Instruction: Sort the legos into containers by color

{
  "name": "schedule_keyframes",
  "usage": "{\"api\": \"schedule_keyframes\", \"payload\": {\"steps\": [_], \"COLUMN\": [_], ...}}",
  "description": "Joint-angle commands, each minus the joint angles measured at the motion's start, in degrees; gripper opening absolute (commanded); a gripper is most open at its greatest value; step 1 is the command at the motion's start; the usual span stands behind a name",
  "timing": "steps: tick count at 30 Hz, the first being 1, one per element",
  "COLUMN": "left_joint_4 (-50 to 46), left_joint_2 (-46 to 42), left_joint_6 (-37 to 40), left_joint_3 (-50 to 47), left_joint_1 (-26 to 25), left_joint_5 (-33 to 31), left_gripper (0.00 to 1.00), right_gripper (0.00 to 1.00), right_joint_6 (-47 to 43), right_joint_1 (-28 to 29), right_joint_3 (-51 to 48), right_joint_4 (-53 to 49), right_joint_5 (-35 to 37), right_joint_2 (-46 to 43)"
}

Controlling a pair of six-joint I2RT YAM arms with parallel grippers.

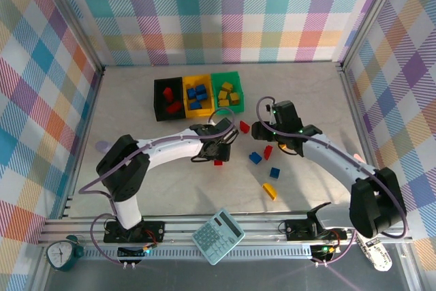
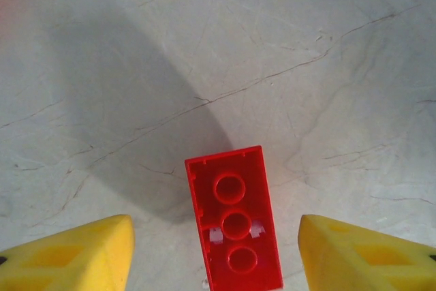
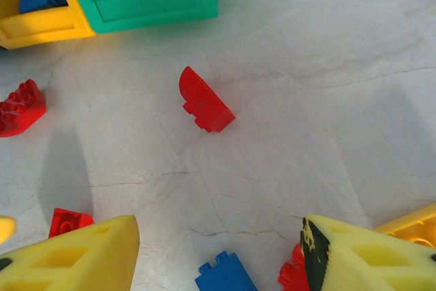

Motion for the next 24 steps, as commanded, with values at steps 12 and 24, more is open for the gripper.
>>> {"api": "schedule_keyframes", "payload": {"steps": [12,24], "left_joint_4": [1.11,-1.62], "left_joint_2": [4.77,2.36], "left_joint_6": [0.84,3.44], "left_joint_3": [2.31,2.87], "left_joint_1": [-0.51,2.15], "left_joint_5": [1.45,-0.88], "left_gripper": [0.48,0.31], "right_gripper": [0.65,0.65], "right_joint_6": [0.21,-0.08], "right_joint_1": [-0.86,-0.93], "right_joint_3": [-2.3,-2.37], "right_joint_4": [-1.62,-2.21], "right_joint_5": [1.01,1.14], "right_joint_2": [-1.81,-2.77]}}
